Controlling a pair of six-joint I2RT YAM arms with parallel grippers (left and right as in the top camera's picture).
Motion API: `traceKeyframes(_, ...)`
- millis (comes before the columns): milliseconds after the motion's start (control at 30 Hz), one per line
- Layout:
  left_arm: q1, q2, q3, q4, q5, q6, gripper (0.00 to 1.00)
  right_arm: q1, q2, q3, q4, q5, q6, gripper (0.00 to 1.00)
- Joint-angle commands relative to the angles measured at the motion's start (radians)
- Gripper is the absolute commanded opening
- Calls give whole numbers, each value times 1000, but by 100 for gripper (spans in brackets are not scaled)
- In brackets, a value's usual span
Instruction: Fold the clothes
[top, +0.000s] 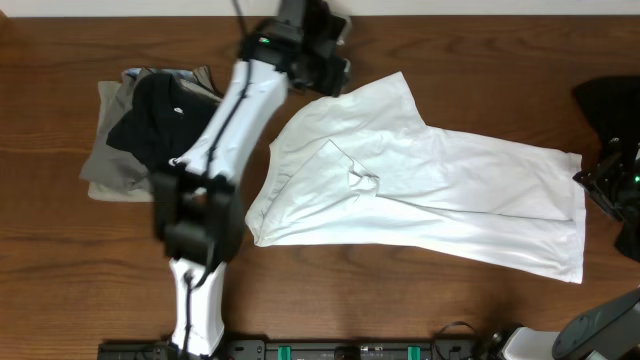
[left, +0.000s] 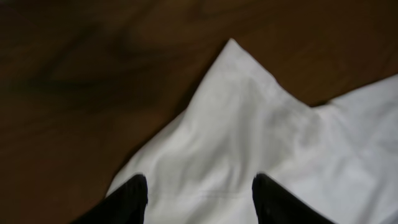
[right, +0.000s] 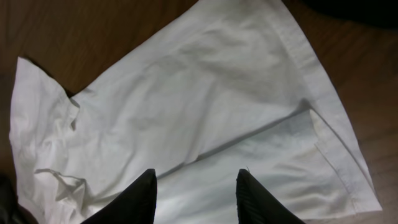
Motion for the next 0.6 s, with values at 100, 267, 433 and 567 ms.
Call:
traceKeyframes(100,-75,163,28,220,35,132,61,7,-8,14,-16,-18,-18,39)
traceKeyframes(267,-105,243,28,364,-25,147,62,6,-8,14,-42,-18,-18,38)
traceKeyframes(433,-105,298,27,372,-25,128,63,7,-8,14,-50,-18,-18,36)
traceKeyframes(567,-100,314,27,391,-71,165,61,7,-8,14,-72,-18,-18,35)
